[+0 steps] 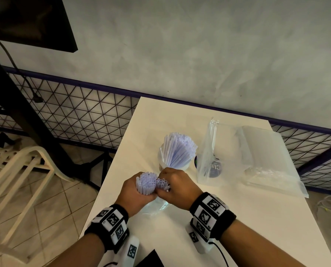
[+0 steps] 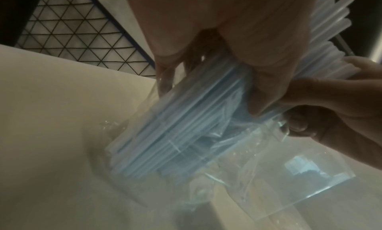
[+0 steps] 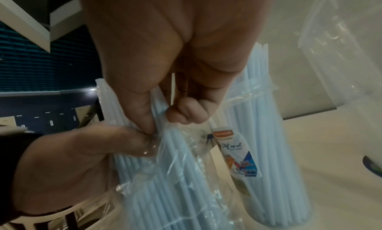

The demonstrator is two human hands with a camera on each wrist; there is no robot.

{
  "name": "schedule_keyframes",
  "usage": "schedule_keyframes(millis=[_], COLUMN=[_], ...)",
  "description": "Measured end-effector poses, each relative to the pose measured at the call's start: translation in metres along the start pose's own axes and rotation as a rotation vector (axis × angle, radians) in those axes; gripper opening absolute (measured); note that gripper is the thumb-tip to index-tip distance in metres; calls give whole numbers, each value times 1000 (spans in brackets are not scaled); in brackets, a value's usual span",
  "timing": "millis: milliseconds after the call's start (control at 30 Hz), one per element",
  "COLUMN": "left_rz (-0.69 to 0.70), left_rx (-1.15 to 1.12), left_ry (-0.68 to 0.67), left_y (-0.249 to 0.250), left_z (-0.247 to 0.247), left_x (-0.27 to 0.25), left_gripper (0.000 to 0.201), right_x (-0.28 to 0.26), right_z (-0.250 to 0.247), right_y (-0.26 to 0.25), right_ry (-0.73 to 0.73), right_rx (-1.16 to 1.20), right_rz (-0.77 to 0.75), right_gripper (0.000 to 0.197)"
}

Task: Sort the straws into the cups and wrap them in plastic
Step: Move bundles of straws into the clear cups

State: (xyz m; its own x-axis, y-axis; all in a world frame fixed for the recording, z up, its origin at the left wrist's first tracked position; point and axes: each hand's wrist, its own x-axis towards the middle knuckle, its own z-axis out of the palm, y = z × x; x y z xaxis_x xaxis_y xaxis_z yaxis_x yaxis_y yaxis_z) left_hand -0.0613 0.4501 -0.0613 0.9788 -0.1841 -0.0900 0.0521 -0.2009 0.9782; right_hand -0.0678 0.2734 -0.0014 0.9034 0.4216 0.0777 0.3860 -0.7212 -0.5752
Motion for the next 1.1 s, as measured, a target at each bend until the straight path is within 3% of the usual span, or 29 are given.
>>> schedule_keyframes(millis=[133, 333, 467, 567, 833, 967, 1100], left_rz=[-1, -9, -44, -83, -169, -186, -193], left_rx=[-28, -15, 12, 24, 59, 50, 45], left_ry=[14, 6, 48, 103, 167, 170, 165], left_y=[1, 6, 11, 14, 16, 21, 23], left_z=[-2, 0, 1, -4, -10, -8, -8], left_x=[3, 1, 0, -1, -3, -6, -8], left_gripper=[48, 20, 25, 25, 23, 25, 23], right_x=[-1, -6, -6, -6, -1, 13, 30], right_z=[-4, -10, -24, -54, -170, -185, -165], right_y=[0, 4, -2, -14, -34, -17, 7], right_ry=[11, 121, 168, 227, 393, 378, 302], right_rx=[14, 72, 94, 116, 323, 197, 141], right_rz=[-35, -1, 11, 28, 85, 139, 163], right_gripper=[11, 23, 26, 28, 6, 6, 10])
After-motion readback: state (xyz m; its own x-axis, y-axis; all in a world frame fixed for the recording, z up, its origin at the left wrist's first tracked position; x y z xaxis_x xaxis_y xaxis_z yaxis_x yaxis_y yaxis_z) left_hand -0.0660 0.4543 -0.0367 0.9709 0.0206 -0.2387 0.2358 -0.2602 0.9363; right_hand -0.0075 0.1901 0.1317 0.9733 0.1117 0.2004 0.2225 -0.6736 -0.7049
